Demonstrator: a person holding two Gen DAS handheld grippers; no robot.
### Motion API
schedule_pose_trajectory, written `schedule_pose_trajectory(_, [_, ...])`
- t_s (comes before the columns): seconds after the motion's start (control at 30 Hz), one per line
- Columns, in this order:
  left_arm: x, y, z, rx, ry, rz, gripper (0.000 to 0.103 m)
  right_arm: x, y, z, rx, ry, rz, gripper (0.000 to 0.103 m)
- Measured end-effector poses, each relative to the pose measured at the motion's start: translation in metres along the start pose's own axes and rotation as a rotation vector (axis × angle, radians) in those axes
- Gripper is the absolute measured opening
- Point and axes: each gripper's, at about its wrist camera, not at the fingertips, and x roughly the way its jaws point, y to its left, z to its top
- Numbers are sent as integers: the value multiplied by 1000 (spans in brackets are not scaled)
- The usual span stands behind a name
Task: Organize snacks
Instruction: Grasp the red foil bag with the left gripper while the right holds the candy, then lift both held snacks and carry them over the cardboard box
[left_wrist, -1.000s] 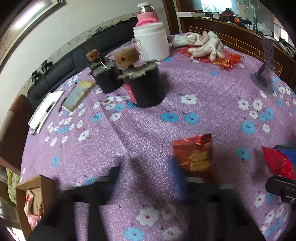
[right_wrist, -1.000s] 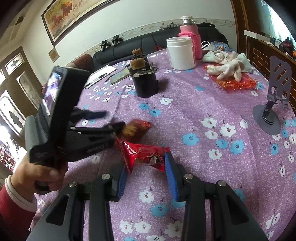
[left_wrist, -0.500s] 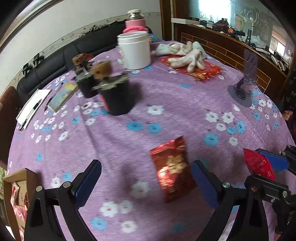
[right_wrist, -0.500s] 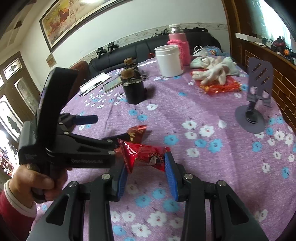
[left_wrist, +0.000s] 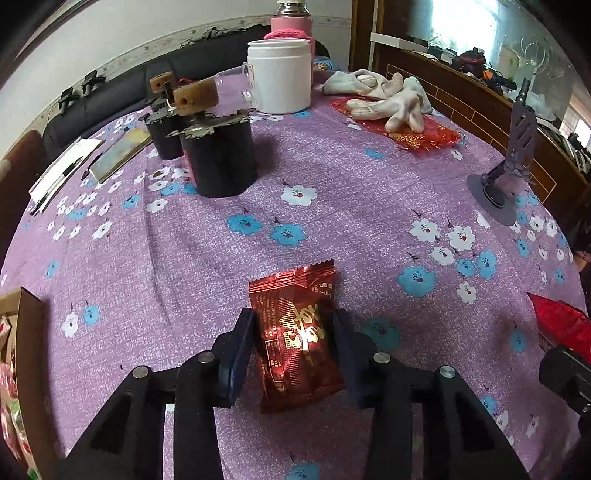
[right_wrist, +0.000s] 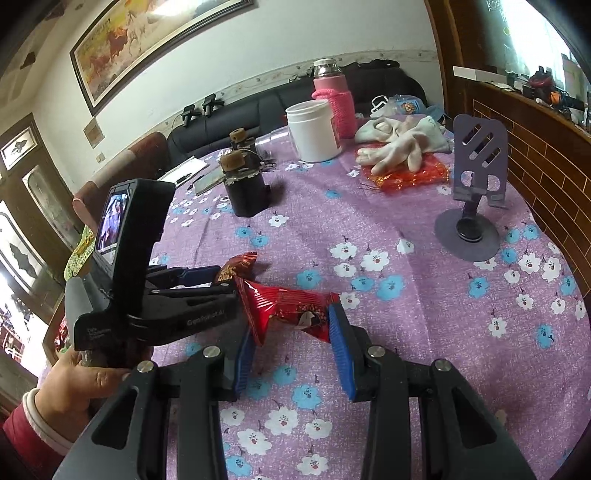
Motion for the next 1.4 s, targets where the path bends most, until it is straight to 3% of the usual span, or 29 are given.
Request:
schedule_pose_trajectory(0.23, [-15, 12, -15, -63, -28, 38, 42, -8, 6, -3, -2, -12, 11, 37])
schedule_pose_trajectory(0.47, [-62, 49, -42, -175, -130, 164, 42, -10, 30, -4, -32, -14, 56, 37])
schedule_pose_trajectory(0.93, [-155, 138, -105, -360, -255, 375, 43, 9, 144, -9, -194, 26, 207, 37])
schedule_pose_trajectory(1.4, [-182, 218, -156, -508, -254, 482, 43, 33, 240, -11, -317, 66, 309, 37])
